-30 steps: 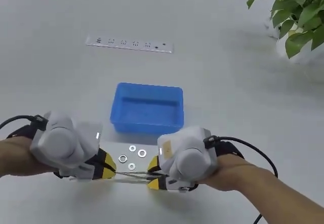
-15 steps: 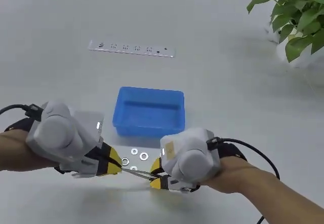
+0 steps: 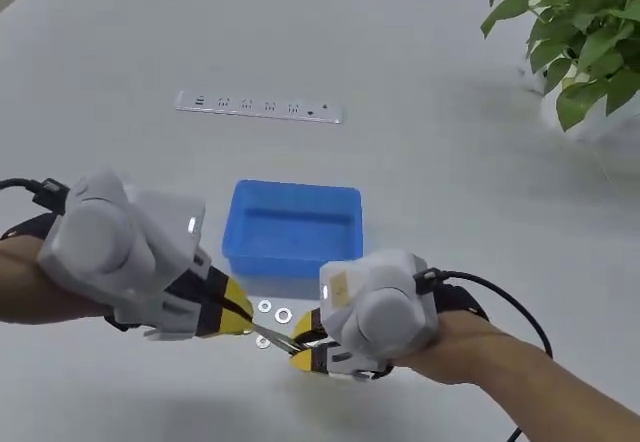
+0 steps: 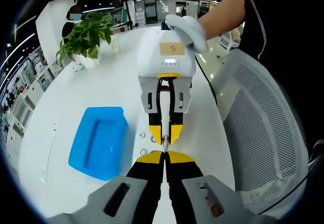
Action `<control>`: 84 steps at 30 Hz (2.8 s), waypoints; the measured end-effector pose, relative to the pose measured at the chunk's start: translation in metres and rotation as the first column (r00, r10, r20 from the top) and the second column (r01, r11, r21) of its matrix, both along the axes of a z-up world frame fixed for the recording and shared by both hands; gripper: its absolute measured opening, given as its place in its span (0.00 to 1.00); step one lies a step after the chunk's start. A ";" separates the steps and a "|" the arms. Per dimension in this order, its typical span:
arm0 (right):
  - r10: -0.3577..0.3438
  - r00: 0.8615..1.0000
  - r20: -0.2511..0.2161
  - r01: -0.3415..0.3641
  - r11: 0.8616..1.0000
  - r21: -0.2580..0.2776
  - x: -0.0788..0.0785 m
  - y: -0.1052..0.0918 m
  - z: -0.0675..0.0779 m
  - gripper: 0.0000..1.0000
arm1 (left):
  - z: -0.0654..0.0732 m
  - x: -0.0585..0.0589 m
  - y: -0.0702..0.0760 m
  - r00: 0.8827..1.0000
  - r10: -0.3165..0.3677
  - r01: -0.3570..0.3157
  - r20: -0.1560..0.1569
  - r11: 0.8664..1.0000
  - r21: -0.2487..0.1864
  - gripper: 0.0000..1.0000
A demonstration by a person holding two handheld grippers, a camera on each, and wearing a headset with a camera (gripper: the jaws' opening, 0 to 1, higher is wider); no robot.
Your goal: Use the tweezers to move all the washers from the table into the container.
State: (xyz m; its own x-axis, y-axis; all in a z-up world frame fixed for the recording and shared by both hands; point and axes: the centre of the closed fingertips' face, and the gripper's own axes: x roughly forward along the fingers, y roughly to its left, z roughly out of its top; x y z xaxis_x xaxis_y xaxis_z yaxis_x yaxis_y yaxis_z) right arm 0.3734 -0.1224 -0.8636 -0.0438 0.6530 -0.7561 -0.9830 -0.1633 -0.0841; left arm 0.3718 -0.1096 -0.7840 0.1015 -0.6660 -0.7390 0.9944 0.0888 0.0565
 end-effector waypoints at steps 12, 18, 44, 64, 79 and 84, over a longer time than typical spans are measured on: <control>-0.013 1.000 -0.012 0.013 0.999 0.033 -0.002 0.009 0.006 0.12 | 0.016 -0.003 -0.015 0.999 -0.033 0.034 0.017 0.999 -0.029 0.05; -0.018 1.000 -0.025 0.019 0.999 0.039 -0.005 0.011 0.003 0.12 | 0.014 -0.004 -0.022 0.998 -0.053 0.054 0.018 0.998 -0.030 0.05; -0.025 0.999 -0.028 0.026 0.999 0.039 -0.007 0.006 0.000 0.11 | 0.000 -0.006 -0.027 0.996 -0.087 0.087 0.021 0.996 -0.015 0.06; -0.035 0.999 -0.008 0.036 0.998 0.049 0.001 0.004 0.005 0.13 | 0.007 0.000 -0.032 0.994 -0.102 0.103 0.027 0.994 -0.023 0.06; -0.082 0.997 0.005 0.081 0.995 0.063 0.018 -0.002 0.007 0.13 | 0.012 0.015 -0.043 0.992 -0.119 0.120 0.045 0.993 -0.021 0.05; -0.092 0.996 0.003 0.092 0.994 0.060 0.020 -0.007 0.005 0.13 | 0.010 0.018 -0.047 0.991 -0.127 0.128 0.043 0.991 -0.022 0.05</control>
State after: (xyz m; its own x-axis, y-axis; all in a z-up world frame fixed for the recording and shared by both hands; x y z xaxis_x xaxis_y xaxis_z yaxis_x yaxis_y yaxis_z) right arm 0.3935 -0.1291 -0.8588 0.0227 0.6982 -0.7156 -0.9931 -0.0665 -0.0964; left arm 0.3894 -0.1563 -0.7740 0.0444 -0.6933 -0.7193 0.9946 -0.0371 0.0971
